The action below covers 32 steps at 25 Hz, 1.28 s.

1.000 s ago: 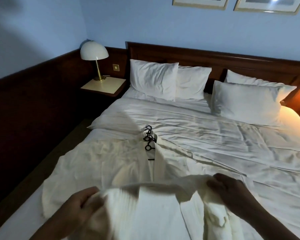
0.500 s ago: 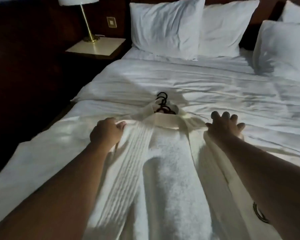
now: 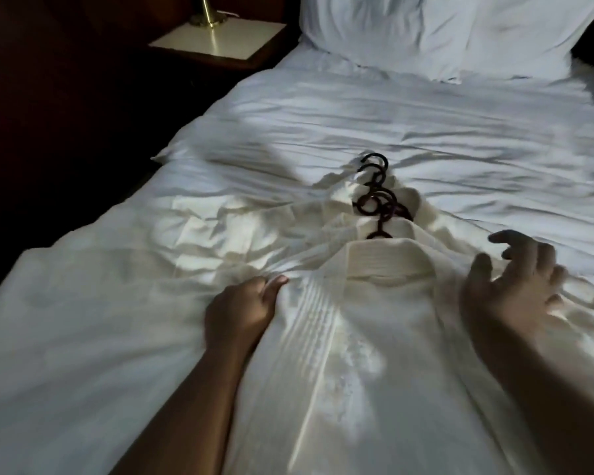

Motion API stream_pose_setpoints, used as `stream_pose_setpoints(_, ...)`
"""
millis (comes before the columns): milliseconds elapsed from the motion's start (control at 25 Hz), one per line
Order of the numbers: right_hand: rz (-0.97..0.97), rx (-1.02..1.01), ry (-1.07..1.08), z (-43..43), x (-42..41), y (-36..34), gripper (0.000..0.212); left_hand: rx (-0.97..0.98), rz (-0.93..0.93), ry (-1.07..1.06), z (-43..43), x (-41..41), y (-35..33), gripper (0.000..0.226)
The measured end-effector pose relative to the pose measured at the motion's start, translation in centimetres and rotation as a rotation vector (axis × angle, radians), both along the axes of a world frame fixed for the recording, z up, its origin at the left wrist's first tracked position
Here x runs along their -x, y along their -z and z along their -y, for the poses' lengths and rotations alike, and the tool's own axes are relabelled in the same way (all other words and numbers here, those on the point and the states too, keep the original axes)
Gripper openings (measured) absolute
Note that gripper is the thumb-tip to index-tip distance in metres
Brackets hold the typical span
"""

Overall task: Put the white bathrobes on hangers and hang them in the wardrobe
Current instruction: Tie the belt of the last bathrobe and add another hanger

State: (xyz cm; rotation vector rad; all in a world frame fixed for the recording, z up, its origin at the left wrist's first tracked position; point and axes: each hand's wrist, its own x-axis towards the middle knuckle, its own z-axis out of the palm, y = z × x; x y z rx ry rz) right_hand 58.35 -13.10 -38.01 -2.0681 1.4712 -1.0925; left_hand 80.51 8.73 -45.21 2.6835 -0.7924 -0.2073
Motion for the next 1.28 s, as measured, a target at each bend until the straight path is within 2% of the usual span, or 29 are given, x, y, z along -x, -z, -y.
stream_pose_setpoints(80,0.027,-0.007,-0.455,-5.2,-5.4,-1.0,0.029,-0.019,-0.016,-0.012,0.1,-0.2,-0.1,0.082)
stream_pose_setpoints(120,-0.088,-0.102,-0.633,-7.7,-8.1,-0.6,0.032,-0.018,-0.028,-0.016,0.1,-0.2,-0.3,0.077)
stream_pose_setpoints(160,-0.227,-0.217,-0.712,-9.7,-10.3,0.5,0.037,-0.009,-0.028,-0.018,0.1,-0.2,-0.2,0.074)
stream_pose_setpoints(200,-0.342,-0.283,-0.693,-11.0,-11.9,2.0,0.04,-0.011,-0.026,-0.021,0.2,0.0,-0.2,0.072)
stream_pose_setpoints(280,-0.443,-0.178,-0.551,-11.9,-13.1,4.8,0.033,-0.015,-0.008,-0.029,0.2,0.1,-0.3,0.069)
stream_pose_setpoints(360,-0.483,-0.018,-0.448,-12.1,-13.0,6.5,0.025,-0.026,-0.023,-0.033,0.4,0.0,-0.4,0.063)
stream_pose_setpoints(480,-0.481,0.066,-0.436,-12.1,-13.1,7.7,0.03,-0.006,-0.162,-0.009,0.5,-0.8,-0.9,0.05)
stream_pose_setpoints(520,-0.494,0.079,-0.426,-12.0,-13.1,7.9,0.034,0.019,-0.313,0.02,0.3,-1.2,-1.4,0.043)
stream_pose_setpoints(560,-0.509,0.088,-0.423,-11.9,-13.2,8.2,0.037,0.076,-0.559,0.04,-0.2,-1.8,-2.2,0.038)
stream_pose_setpoints(640,-0.543,0.086,-0.415,-11.8,-13.4,8.6,0.04,0.214,-1.127,0.009,-2.8,-3.6,-4.6,0.042)
stream_pose_setpoints(680,-0.563,0.081,-0.408,-11.8,-13.5,8.8,0.041,0.246,-1.328,0.002,-4.6,-4.4,-6.0,0.04)
stream_pose_setpoints(720,-0.58,0.08,-0.399,-11.9,-13.7,8.9,0.043,0.29,-1.446,0.03,-6.6,-5.0,-7.3,0.034)
stream_pose_setpoints(840,-0.607,0.094,-0.379,-12.1,-14.2,8.9,0.045,0.356,-1.443,0.199,-11.8,-5.2,-10.1,0.019)
stream_pose_setpoints(880,-0.616,0.101,-0.377,-12.1,-14.3,8.9,0.045,0.368,-1.426,0.196,-12.9,-4.6,-10.5,0.014)
stream_pose_setpoints(1000,-0.64,0.097,-0.362,-12.2,-14.4,8.8,0.044,0.526,-1.434,0.006,-13.6,-2.0,-11.2,0.014)
stream_pose_setpoints(1120,-0.644,0.117,-0.348,-12.4,-14.3,9.0,0.044,0.734,-1.55,-0.207,-13.6,-0.2,-11.9,0.02)
stream_pose_setpoints(1160,-0.639,0.118,-0.349,-12.4,-14.4,8.9,0.044,0.701,-1.561,-0.185,-14.1,0.0,-12.3,0.025)
stream_pose_setpoints(1200,-0.634,0.115,-0.349,-12.3,-14.4,8.9,0.044,0.573,-1.517,-0.111,-14.8,-0.2,-12.8,0.03)
stream_pose_setpoints(1240,-0.633,0.114,-0.351,-12.3,-14.4,8.9,0.045,0.323,-1.371,0.029,-15.6,-0.8,-13.2,0.031)
stream_pose_setpoints(1280,-0.635,0.119,-0.354,-12.3,-14.4,8.8,0.045,0.035,-1.135,0.152,-16.3,-1.8,-13.7,0.027)
